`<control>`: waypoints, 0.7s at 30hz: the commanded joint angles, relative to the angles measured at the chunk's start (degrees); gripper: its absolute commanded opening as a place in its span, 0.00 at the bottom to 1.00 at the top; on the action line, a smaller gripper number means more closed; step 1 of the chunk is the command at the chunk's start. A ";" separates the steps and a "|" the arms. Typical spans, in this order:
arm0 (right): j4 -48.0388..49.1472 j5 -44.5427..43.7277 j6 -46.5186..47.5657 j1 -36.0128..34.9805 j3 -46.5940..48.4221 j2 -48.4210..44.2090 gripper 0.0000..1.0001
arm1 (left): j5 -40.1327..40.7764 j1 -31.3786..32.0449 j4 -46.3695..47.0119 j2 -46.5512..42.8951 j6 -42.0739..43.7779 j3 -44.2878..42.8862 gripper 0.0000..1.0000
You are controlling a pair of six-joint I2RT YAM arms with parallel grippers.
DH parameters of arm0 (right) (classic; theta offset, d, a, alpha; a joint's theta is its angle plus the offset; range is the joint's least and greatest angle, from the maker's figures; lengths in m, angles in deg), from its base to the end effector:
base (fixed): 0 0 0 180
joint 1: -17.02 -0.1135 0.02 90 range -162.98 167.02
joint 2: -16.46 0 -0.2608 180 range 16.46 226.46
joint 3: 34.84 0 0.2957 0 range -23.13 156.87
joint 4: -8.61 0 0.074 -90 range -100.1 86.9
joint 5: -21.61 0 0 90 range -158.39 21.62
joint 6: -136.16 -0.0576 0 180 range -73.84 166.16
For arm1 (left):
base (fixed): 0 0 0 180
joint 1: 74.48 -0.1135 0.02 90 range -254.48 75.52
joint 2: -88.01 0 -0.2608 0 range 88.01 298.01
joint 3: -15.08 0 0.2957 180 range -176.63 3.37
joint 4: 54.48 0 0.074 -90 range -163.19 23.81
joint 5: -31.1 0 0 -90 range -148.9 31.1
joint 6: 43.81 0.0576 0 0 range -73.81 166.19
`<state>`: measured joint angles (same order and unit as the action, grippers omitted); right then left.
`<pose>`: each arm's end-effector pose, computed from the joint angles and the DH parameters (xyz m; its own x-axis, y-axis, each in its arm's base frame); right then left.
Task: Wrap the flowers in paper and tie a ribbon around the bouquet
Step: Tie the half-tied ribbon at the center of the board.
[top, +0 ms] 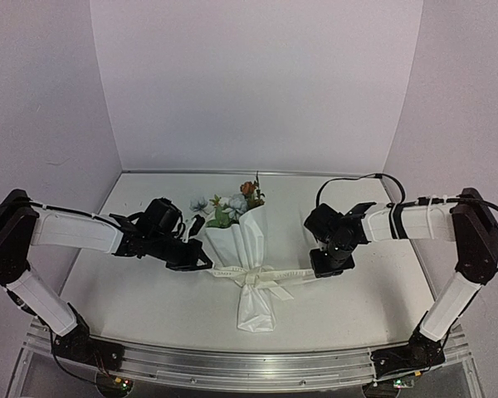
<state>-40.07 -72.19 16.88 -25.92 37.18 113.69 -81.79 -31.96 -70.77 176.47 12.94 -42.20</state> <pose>0.2638 0.2403 0.1200 -0.9393 -0.2075 -0.2732 -0.2372 0.9682 0.0802 0.2442 -0.2543 0.1275 -0.9019 0.1417 -0.4081 0.3850 0.6923 -0.6103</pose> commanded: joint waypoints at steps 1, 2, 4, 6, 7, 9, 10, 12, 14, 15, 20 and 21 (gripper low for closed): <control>-0.02 -5.62 1.95 -1.03 -2.19 -3.54 0.00 | 2.17 -1.32 -1.22 -2.79 -1.19 2.17 0.00; -0.22 -6.48 1.83 -1.15 -2.65 -3.68 0.00 | 2.22 -1.44 -1.22 -3.06 -1.32 2.49 0.00; -1.18 -8.84 1.70 -1.18 -3.04 -3.59 0.00 | 2.43 -1.67 -1.21 -3.34 -1.85 3.29 0.00; -2.41 -10.52 1.65 -1.22 -2.97 -3.36 0.00 | 2.75 -1.88 -1.07 -3.60 -2.31 4.01 0.00; -2.69 -11.02 1.53 -1.28 -3.04 -3.30 0.00 | 2.83 -2.00 -0.97 -3.71 -2.50 4.34 0.00; -3.05 -12.01 1.21 -1.42 -3.26 -3.44 0.00 | 3.01 -2.23 -0.85 -3.89 -2.80 4.59 0.00; -3.10 -12.07 1.16 -1.44 -3.31 -3.51 0.00 | 3.04 -2.31 -0.79 -3.98 -2.87 4.61 0.00; -3.11 -12.25 1.16 -1.44 -3.34 -3.62 0.00 | 3.42 -2.67 -0.80 -4.00 -3.00 4.69 0.00; -3.11 -11.91 1.28 -1.44 -3.36 -3.66 0.00 | 3.34 -3.31 -0.46 -4.12 -3.22 4.96 0.00; -2.77 -11.01 1.46 -1.45 -3.36 -3.68 0.00 | 3.01 -3.59 -0.18 -4.17 -3.18 5.03 0.00; -2.23 -9.11 1.62 -1.97 -2.51 -3.60 0.00 | 2.30 -4.06 -0.20 -3.32 -2.16 3.64 0.00; -2.25 -9.56 1.70 -2.21 -2.59 -3.84 0.00 | 3.07 -4.18 -0.49 -3.42 -2.17 3.68 0.00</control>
<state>-41.49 -80.75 17.87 -27.40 34.14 111.94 -79.70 -35.58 -71.18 174.18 10.18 -37.62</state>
